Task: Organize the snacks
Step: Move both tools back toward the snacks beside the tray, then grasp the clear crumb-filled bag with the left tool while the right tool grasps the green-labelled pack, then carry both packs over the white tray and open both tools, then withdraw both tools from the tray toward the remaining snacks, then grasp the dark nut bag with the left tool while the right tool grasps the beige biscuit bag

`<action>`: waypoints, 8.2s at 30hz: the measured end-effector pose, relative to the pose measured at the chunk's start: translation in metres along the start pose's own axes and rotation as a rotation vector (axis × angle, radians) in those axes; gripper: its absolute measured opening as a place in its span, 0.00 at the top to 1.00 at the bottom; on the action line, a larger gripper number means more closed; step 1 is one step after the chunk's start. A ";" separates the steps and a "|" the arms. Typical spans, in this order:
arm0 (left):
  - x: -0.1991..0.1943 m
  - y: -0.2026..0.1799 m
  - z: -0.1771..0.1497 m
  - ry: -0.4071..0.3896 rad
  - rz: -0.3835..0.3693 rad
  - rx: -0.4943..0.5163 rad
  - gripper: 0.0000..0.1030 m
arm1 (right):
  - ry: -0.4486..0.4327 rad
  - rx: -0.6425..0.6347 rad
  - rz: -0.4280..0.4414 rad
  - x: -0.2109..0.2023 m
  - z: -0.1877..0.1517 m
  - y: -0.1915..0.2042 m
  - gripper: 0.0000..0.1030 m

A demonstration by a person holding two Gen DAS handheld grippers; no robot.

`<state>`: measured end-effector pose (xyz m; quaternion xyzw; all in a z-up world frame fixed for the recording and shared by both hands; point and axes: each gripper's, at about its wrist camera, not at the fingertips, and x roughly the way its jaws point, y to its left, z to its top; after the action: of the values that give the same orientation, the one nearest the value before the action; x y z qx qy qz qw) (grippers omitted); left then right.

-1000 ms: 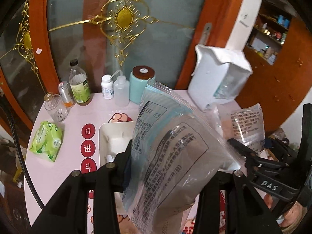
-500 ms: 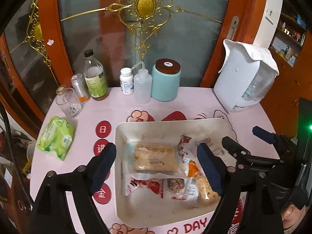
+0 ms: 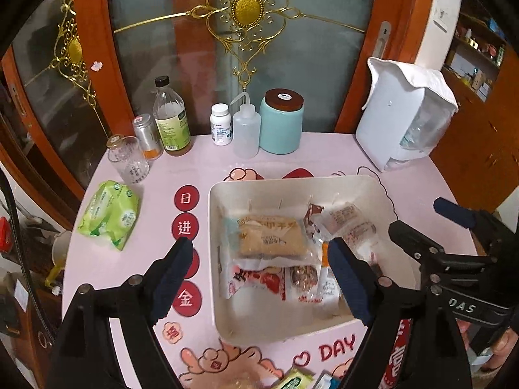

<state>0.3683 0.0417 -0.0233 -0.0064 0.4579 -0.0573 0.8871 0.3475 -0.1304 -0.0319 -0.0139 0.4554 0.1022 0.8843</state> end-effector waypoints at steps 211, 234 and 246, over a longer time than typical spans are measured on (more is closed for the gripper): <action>0.003 -0.001 -0.299 0.273 -0.010 0.120 0.12 | 0.208 0.404 -0.159 -0.062 -0.343 -0.060 0.20; 0.039 0.009 -0.325 0.396 -0.024 0.076 0.45 | 0.171 -0.024 -0.039 -0.063 -0.332 -0.016 0.19; 0.040 0.003 -0.324 0.401 0.000 0.092 0.45 | 0.261 -0.549 0.110 -0.052 -0.344 0.006 0.19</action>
<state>0.1278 0.0540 -0.2439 0.0456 0.6224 -0.0783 0.7775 0.0408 -0.1734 -0.1904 -0.2406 0.5208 0.2662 0.7746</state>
